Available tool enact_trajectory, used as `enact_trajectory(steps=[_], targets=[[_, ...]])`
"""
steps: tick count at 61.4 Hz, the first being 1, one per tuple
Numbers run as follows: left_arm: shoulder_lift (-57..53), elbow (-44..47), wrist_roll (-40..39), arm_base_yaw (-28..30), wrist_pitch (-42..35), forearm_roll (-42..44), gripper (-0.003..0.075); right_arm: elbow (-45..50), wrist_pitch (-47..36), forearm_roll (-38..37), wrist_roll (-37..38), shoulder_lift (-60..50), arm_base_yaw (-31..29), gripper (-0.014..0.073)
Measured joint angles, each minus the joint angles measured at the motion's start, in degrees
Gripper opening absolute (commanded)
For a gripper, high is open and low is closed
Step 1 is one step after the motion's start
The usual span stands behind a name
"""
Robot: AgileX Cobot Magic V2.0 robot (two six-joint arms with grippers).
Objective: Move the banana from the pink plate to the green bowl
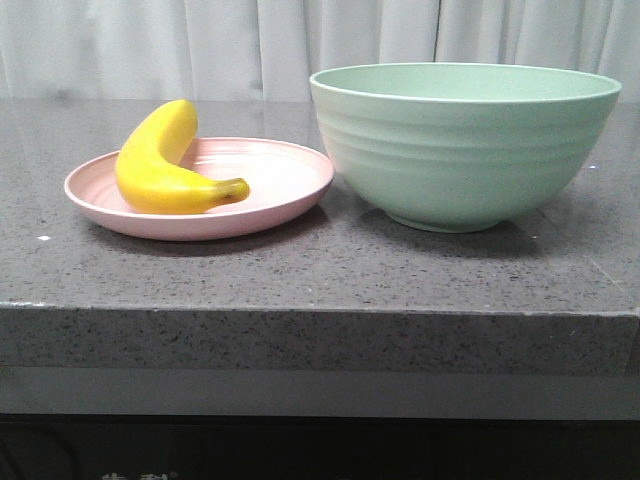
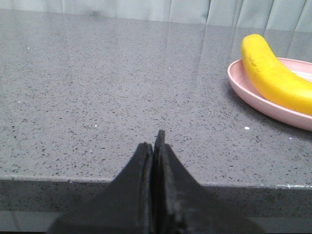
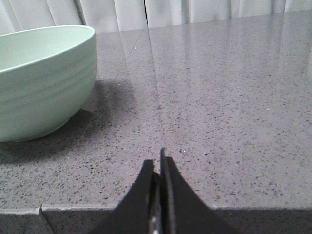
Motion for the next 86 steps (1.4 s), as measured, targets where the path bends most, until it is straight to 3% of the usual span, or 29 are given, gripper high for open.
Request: enact_trajectory(steps=[24, 34, 52, 64, 70, 79, 83, 86], targets=[[0.00, -0.10, 0.00, 0.00, -4.27, 0.00, -0.0018, 0.00, -0.87, 0.00, 0.00, 0.00, 0.00, -0.0069], [0.95, -4.98, 0.00, 0.00, -3.68, 0.00, -0.0018, -2.95, 0.91, 0.00, 0.00, 0.00, 0.00, -0.0069], [20.53, -21.13, 0.00, 0.00, -2.26, 0.00, -0.0018, -19.58, 6.92, -2.93, 0.00, 12.15, 0.00, -0.0069], [29.02, -24.32, 0.00, 0.00, -2.02, 0.00, -0.0005, -22.04, 7.14, -4.66, 0.00, 19.53, 0.00, -0.0061], [29.41, -24.41, 0.00, 0.00, -2.02, -0.12, 0.0125, -22.04, 7.14, -4.87, 0.00, 20.70, 0.00, 0.0055], [29.64, -24.41, 0.00, 0.00, -2.58, -0.12, 0.0514, -22.04, 7.14, -4.85, 0.00, 20.82, 0.00, 0.0419], [29.74, -24.41, 0.00, 0.00, -2.58, -0.24, 0.0596, -22.04, 7.14, -4.85, 0.00, 20.82, 0.00, 0.0533], [29.72, -24.41, 0.00, 0.00, -2.71, -1.02, 0.0613, -22.04, 7.14, -4.85, 0.00, 20.89, 0.00, 0.0572]])
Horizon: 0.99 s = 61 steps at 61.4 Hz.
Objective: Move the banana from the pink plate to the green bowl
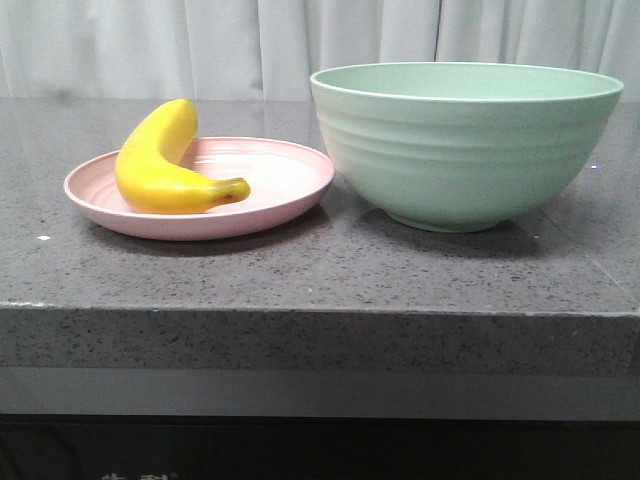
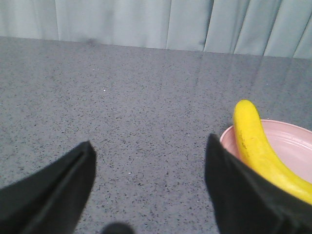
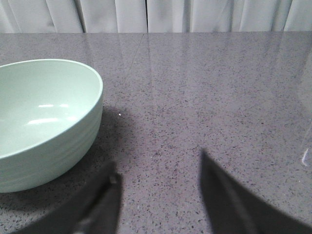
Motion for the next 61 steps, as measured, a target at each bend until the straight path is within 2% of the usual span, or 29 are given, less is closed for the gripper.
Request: enact_trajectory(steps=[8, 15, 23, 34, 47, 61], targets=[[0.13, -0.18, 0.00, 0.00, 0.65, -2.18, 0.0610, 0.00, 0.00, 0.00, 0.00, 0.00, 0.00, 0.0581], [2.92, -3.65, 0.00, -1.04, 5.54, -2.66, 0.0610, 0.00, -0.13, 0.00, 0.00, 0.00, 0.00, 0.0581], [9.93, -10.87, 0.29, -5.17, 13.70, -2.75, 0.0610, 0.00, -0.95, 0.00, 0.00, 0.00, 0.00, 0.0581], [25.17, -21.99, 0.70, -12.78, 24.17, -3.02, 0.0610, 0.00, -1.09, 0.00, 0.00, 0.00, 0.00, 0.0581], [40.47, -31.75, -0.08, -18.64, 26.73, -5.78, 0.0610, 0.00, -1.09, 0.00, 0.00, 0.00, 0.00, 0.0581], [51.79, -39.47, -1.06, -19.90, 27.81, -8.34, 0.0610, 0.00, -1.09, 0.00, 0.00, 0.00, 0.00, 0.0581]])
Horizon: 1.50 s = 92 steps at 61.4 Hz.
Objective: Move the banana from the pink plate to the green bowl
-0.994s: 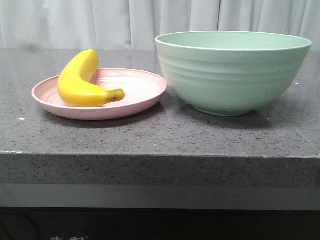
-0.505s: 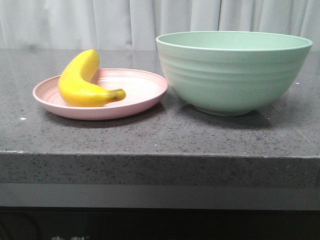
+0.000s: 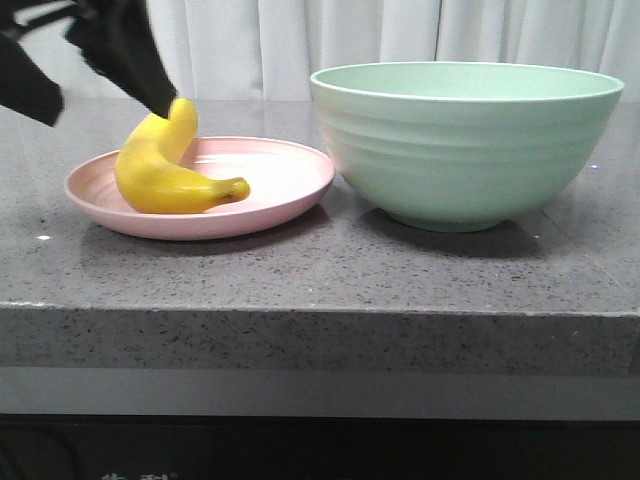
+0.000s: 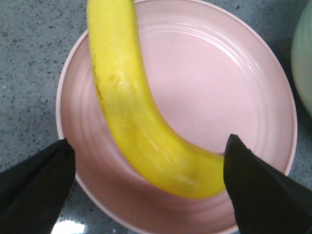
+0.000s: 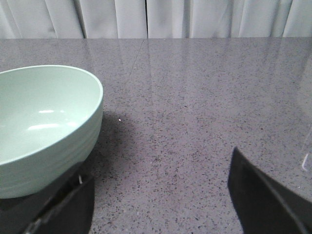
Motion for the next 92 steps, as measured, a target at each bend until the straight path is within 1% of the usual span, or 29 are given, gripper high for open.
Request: enact_trajectory(steps=[11, 34, 39, 45, 56, 60, 67, 71, 78, 87, 92], targets=[[5.80, -2.90, -0.24, 0.00, 0.34, -0.55, 0.0608, 0.00, 0.00, 0.00, 0.00, 0.00, 0.00, 0.0581], [10.95, -3.81, -0.49, 0.00, -0.32, -0.87, 0.0600, 0.00, 0.00, 0.00, 0.00, 0.00, 0.00, 0.0581], [11.39, -3.85, -0.49, 0.00, -0.82, -1.11, 0.0557, 0.00, 0.00, 0.00, 0.00, 0.00, 0.00, 0.0581], [11.87, -3.85, -0.49, 0.00, -1.56, -1.44, 0.0487, 0.00, 0.00, 0.00, 0.00, 0.00, 0.00, 0.0581], [12.25, -3.85, -0.49, 0.00, -3.06, -1.55, 0.0320, 0.00, 0.00, 0.00, 0.00, 0.00, 0.00, 0.0581], [12.25, -3.85, -0.49, 0.00, -3.86, -1.81, 0.0247, 0.00, 0.00, 0.00, 0.00, 0.00, 0.00, 0.0581], [12.25, -3.85, -0.49, 0.00, -5.22, -2.44, 0.0158, 0.00, 0.00, 0.00, 0.00, 0.00, 0.00, 0.0581], [12.25, -3.85, -0.49, 0.00, -6.12, -2.96, 0.0132, 0.00, 0.00, 0.00, 0.00, 0.00, 0.00, 0.0581], [10.95, -3.85, -0.49, 0.00, -7.39, -3.19, 0.0125, 0.00, 0.00, 0.00, 0.00, 0.00, 0.00, 0.0581], [5.24, -3.85, 0.59, -0.53, -6.42, -3.28, 0.0125, 0.00, 0.00, 0.15, 0.00, 0.00, 0.00, 0.0581], [1.25, -3.58, 2.12, -2.04, -5.31, -3.28, 0.0125, 0.00, 0.00, 1.36, 0.00, 0.00, 0.00, 0.0581]])
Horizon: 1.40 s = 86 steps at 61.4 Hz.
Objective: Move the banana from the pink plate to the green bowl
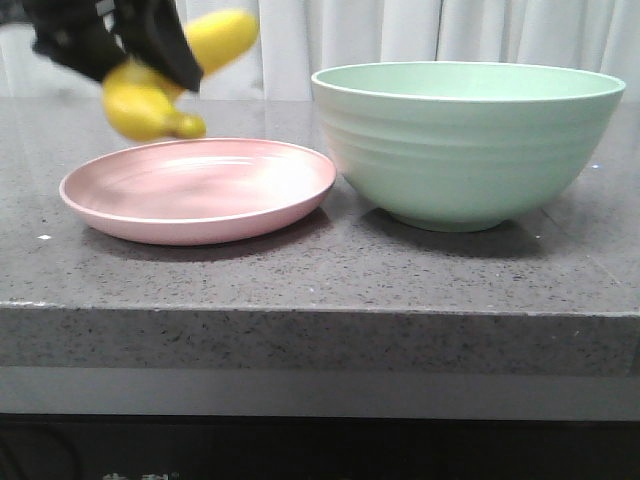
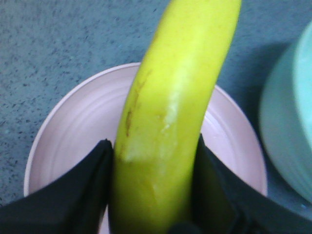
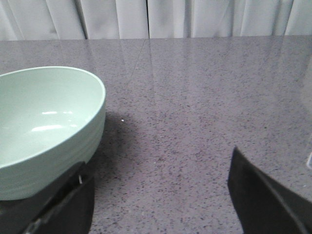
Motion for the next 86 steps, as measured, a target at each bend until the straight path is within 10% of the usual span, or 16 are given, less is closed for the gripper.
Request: enact_trajectory(steps=[21, 37, 71, 86], targets=[[-15.54, 8.01, 1.81, -15.52, 2.75, 0.00, 0.0125, -4.99, 6.96, 11.33, 0.00, 0.14, 0.00, 0.0581], [-17.71, 9.84, 1.81, -24.47, 2.86, 0.00, 0.0125, -11.92, 9.28, 35.27, -2.86, 4.87, 4.21, 0.0580], [-17.71, 9.84, 1.81, -25.63, 2.75, 0.00, 0.0126, -19.30, 10.78, 83.68, -33.52, 34.07, 22.68, 0.0580], [-17.71, 9.84, 1.81, -25.63, 2.65, 0.00, 0.0126, -19.52, 13.22, 89.79, -38.79, 40.26, 26.77, 0.0554]])
